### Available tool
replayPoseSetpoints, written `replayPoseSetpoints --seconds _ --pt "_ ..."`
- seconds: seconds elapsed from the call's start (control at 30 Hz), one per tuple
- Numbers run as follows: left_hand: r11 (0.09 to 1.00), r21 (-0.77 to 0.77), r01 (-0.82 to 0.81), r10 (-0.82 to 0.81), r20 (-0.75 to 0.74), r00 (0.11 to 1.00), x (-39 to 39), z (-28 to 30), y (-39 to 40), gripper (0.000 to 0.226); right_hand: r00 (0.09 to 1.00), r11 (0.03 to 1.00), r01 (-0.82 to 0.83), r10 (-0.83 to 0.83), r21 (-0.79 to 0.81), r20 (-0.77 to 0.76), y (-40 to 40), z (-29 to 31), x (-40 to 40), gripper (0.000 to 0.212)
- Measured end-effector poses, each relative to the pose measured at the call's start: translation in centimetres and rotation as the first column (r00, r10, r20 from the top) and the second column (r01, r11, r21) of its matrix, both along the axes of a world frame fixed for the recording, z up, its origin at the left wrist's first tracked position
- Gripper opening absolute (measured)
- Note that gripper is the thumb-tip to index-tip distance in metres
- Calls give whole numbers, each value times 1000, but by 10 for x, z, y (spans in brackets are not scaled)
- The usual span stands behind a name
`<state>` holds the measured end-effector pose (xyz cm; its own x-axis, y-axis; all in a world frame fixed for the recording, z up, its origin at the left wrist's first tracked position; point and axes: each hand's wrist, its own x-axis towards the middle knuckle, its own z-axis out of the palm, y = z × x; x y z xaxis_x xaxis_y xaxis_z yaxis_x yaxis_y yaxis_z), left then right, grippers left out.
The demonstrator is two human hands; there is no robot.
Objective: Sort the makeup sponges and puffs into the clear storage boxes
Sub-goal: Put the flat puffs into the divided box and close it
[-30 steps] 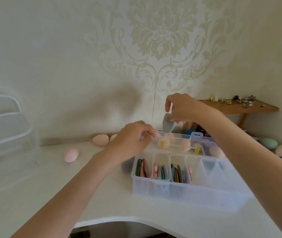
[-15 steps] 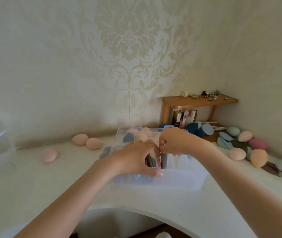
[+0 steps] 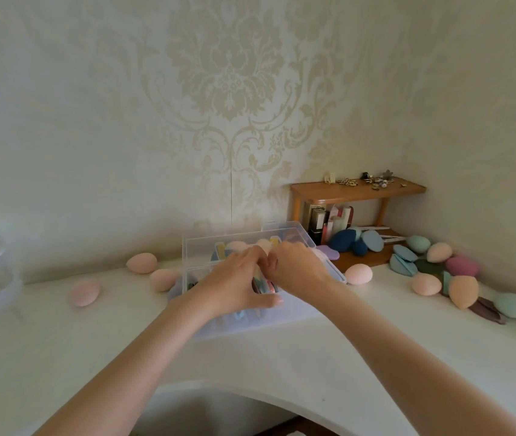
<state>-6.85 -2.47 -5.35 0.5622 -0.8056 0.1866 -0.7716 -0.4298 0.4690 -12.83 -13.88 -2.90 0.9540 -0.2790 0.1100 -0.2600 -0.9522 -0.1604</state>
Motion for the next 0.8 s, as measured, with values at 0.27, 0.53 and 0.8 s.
replayPoseSetpoints --seconds 0.27,0.53,0.8 --pt "993 117 31 -34 24 999 8 2 -4 68 988 986 -55 31 160 151 -45 4 2 26" --pt "992 120 33 -41 65 997 13 2 -11 72 982 984 165 -157 72 -104 -108 -3 -22 25" --pt "979 196 53 -70 82 994 9 7 -7 72 974 996 83 -79 11 -213 -107 -19 -20 31"
